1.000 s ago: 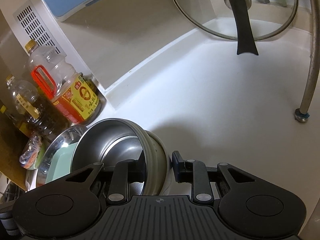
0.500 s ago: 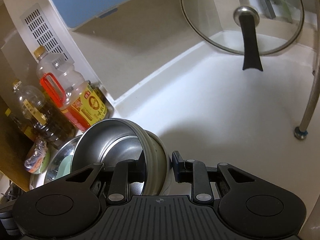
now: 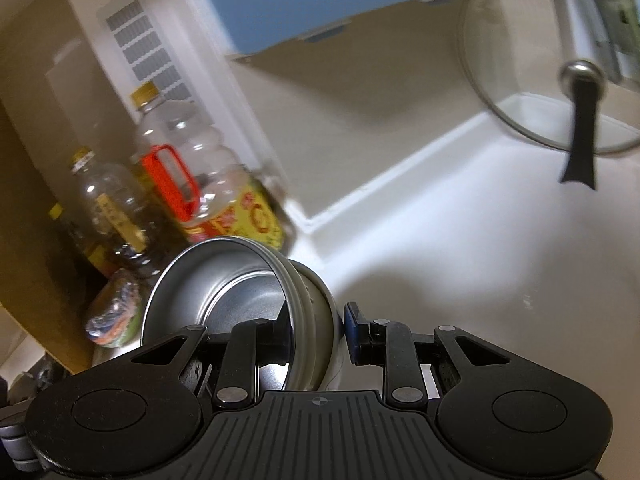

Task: Organize plates and bowls
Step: 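Carry the bowl stack toward the steel bowl holding the green plate, then lower the bowl stack onto the green plate in the steel bowl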

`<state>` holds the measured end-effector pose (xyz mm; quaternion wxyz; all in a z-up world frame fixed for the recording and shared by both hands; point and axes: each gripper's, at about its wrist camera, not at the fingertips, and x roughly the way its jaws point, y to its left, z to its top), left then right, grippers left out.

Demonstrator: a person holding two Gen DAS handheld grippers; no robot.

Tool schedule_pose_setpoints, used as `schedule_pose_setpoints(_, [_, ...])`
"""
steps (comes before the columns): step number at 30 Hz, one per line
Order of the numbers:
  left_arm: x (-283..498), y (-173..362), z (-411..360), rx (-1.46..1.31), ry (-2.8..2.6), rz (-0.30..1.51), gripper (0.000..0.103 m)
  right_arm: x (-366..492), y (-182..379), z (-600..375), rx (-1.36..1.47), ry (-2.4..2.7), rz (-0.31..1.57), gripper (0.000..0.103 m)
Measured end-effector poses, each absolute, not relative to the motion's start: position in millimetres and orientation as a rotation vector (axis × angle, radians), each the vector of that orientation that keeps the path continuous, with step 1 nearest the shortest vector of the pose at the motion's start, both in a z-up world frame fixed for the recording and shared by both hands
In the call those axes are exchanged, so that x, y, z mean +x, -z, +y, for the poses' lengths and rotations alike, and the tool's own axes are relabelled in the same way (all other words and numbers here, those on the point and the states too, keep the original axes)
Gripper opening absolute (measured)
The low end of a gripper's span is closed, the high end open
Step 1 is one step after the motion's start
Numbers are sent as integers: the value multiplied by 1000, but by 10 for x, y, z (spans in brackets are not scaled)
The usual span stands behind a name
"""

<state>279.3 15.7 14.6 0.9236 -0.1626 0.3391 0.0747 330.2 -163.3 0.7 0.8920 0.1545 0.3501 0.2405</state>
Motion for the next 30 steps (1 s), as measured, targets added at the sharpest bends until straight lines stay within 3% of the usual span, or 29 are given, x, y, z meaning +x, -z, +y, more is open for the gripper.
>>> schedule_pose_setpoints(30, [2621, 99, 1181, -395, -314, 772, 22, 3549, 283, -527, 285, -632, 872, 26])
